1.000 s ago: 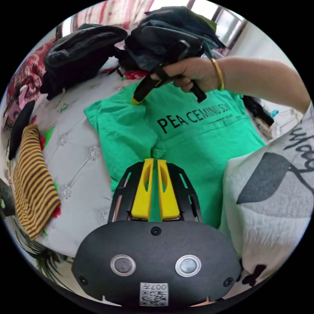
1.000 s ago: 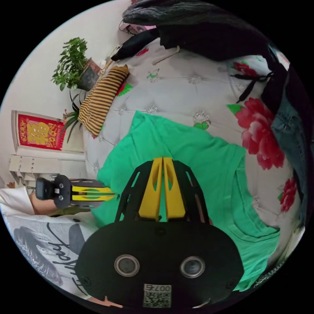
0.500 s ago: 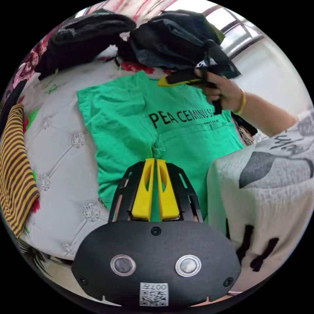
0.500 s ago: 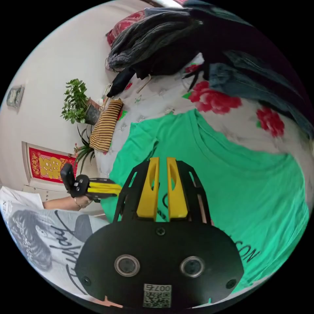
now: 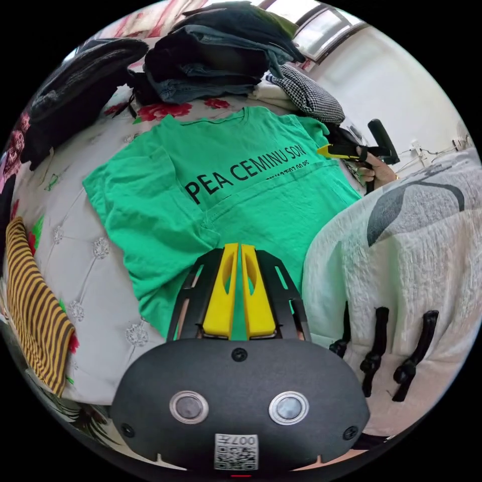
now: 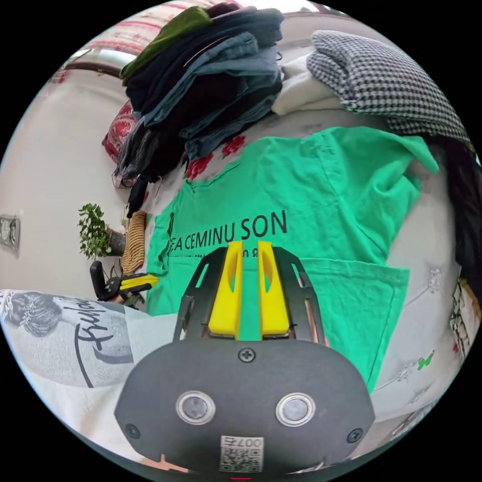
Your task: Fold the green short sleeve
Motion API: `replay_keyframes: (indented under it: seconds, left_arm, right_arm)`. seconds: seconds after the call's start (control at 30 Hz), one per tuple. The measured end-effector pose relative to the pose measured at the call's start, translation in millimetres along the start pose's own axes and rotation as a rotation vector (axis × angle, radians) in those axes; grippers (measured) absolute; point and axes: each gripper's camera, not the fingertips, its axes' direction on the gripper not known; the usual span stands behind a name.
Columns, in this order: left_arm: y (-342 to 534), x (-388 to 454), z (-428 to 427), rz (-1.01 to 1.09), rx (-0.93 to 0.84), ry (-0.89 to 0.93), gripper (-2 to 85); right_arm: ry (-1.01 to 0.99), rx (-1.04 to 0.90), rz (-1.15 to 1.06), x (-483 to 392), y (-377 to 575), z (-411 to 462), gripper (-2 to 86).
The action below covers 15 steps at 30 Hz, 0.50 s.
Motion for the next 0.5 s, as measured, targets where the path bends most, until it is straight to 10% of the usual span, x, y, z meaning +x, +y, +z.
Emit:
replay_keyframes:
  seconds: [0.5]
  left_arm:
    - [-88.4,30.7,-10.3,0.03,0.036,0.008,-1.0]
  right_arm:
    - [-0.17,0.425,0.515,183.5,42.5,-62.4,5.6]
